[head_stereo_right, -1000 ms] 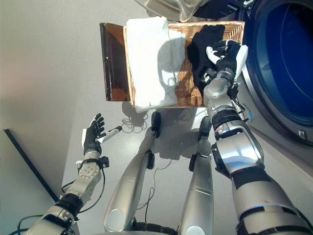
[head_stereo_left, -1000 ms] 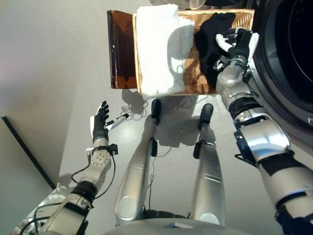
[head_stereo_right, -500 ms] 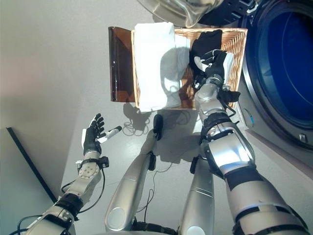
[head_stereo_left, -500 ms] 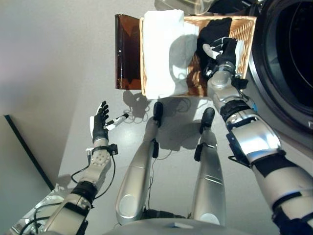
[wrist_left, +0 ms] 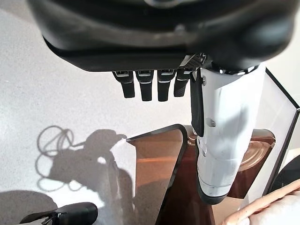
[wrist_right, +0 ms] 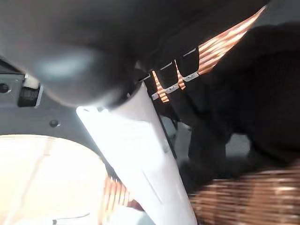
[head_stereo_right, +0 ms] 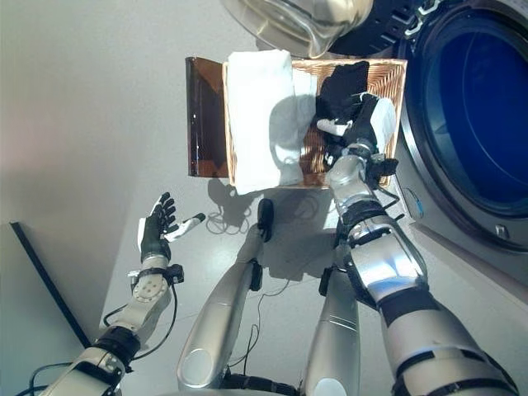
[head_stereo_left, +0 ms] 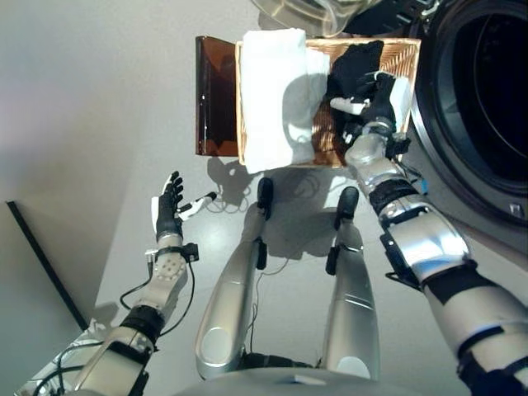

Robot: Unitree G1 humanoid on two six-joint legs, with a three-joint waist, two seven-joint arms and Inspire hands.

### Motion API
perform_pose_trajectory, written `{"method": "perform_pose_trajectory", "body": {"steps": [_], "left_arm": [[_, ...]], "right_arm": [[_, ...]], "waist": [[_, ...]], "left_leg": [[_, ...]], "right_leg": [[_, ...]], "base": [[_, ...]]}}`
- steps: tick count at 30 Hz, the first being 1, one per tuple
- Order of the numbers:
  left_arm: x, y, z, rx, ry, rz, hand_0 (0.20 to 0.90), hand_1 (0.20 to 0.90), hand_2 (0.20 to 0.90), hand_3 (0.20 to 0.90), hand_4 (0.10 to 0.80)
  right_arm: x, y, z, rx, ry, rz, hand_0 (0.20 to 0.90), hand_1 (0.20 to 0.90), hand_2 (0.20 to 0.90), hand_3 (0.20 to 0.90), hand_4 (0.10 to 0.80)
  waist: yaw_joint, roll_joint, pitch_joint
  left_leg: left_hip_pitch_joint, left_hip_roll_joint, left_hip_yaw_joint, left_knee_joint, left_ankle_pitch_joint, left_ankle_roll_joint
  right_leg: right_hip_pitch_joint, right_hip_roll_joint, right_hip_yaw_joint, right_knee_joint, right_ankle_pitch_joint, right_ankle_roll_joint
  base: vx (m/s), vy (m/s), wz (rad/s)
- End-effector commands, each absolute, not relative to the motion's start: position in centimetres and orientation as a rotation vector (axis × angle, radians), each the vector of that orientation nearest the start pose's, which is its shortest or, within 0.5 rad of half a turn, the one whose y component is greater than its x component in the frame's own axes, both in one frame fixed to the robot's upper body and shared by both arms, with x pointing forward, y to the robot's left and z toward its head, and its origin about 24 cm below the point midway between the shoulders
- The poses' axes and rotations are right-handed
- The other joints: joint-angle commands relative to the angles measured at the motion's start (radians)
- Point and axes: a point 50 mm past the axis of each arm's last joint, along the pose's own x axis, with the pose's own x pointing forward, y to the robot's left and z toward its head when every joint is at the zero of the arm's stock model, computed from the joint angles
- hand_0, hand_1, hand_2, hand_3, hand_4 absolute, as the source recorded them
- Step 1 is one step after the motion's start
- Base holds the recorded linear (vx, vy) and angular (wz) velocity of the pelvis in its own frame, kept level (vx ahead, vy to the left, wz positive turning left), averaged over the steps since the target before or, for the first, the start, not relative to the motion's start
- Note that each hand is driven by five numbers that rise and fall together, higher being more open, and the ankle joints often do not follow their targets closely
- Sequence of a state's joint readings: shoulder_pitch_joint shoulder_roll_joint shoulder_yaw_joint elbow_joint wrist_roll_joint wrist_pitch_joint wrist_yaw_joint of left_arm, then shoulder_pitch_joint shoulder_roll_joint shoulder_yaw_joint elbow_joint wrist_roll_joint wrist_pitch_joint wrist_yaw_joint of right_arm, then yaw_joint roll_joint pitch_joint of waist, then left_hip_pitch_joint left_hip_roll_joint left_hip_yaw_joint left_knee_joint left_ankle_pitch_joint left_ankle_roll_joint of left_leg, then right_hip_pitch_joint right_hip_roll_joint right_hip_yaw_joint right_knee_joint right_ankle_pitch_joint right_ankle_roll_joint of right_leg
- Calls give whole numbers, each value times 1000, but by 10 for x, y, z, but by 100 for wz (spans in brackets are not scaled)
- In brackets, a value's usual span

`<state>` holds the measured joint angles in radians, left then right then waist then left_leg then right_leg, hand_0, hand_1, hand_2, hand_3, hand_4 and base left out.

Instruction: Pick up the clothes and place them into the washing machine

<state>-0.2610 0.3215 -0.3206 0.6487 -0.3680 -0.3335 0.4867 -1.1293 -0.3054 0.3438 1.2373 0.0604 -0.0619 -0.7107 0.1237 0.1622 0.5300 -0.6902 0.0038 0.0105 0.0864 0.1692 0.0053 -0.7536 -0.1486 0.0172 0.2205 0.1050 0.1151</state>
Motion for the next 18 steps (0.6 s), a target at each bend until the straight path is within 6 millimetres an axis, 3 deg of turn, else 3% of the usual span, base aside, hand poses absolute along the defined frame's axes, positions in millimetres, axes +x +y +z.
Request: {"method": "perform_pose_trajectory", "body": {"steps": [1, 10, 18], "left_arm": [[276, 214, -3, 112, 55, 431, 900, 900, 900, 900, 800], [276, 210, -8, 123, 75, 430, 900, 900, 900, 900, 800], [277, 210, -4, 117, 57, 426, 900, 900, 900, 900, 800]], "right_arm": [[410, -184, 176, -552, -211, -665, 900, 900, 900, 900, 800], [405, -162, 143, -532, -141, -590, 900, 900, 900, 900, 800], [406, -156, 143, -539, -122, -573, 900, 900, 900, 900, 800]], "waist": [[7, 41, -10], [5, 27, -13], [14, 37, -10]], "left_leg": [[-11, -2, 57, 9, -44, -45], [13, -2, 55, 17, -56, -44], [12, -5, 57, 13, -52, -46]], "right_leg": [[56, 12, 34, 58, -98, -9], [87, 11, 29, 58, -105, -10], [84, 8, 33, 55, -105, -11]], "base": [[0, 0, 0], [0, 0, 0], [0, 0, 0]]}}
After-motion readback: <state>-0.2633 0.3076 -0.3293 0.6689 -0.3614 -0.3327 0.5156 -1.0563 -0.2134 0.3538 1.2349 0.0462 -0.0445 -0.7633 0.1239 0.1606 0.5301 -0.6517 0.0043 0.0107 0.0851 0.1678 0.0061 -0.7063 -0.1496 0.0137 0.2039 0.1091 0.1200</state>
